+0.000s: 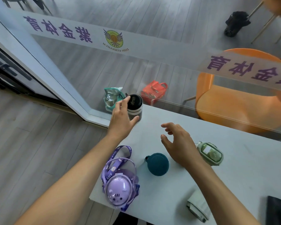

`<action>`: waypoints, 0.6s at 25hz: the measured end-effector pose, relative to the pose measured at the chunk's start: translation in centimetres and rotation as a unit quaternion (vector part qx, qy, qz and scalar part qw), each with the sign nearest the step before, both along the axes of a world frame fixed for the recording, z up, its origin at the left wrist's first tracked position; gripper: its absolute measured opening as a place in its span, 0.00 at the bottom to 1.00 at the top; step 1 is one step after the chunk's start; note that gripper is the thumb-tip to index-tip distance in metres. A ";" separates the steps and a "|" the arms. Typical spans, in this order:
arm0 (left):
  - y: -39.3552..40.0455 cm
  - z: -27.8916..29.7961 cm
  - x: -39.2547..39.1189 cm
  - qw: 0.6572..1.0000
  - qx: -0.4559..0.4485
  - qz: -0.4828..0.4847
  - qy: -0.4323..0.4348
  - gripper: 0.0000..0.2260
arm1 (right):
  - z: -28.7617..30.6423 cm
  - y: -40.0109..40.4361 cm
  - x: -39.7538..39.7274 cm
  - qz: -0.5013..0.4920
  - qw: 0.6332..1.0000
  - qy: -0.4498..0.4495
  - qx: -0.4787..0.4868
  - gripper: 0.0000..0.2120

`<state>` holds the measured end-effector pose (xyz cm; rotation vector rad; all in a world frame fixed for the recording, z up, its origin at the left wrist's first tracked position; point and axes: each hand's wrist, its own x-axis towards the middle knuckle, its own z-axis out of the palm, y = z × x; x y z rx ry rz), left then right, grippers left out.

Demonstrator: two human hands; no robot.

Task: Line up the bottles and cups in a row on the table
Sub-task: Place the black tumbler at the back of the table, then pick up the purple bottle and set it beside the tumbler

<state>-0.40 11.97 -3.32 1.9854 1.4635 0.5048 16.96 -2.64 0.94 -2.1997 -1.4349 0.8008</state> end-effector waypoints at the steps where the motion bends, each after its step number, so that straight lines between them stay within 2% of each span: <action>1: -1.7 0.2 -0.3 1.000 0.006 -0.024 0.008 0.33 | -0.2 -1.0 -0.2 -0.001 1.000 0.002 -0.003 0.18; 5: -8.5 0.4 -3.6 0.998 0.006 -0.060 0.028 0.26 | -0.9 -5.1 -1.7 0.014 1.000 0.006 0.014 0.19; 8: -13.0 0.4 -7.4 0.996 -0.038 -0.074 0.039 0.25 | -1.8 -6.8 -3.1 0.066 0.997 -0.031 0.002 0.27; 11: -16.4 -0.3 -10.3 0.989 -0.034 -0.112 0.091 0.30 | -3.0 -7.1 -4.1 0.094 0.990 -0.093 -0.048 0.37; 15: -17.9 -0.7 -11.7 0.980 -0.021 -0.149 0.131 0.39 | -4.3 -7.6 -5.2 0.079 0.990 -0.100 -0.064 0.38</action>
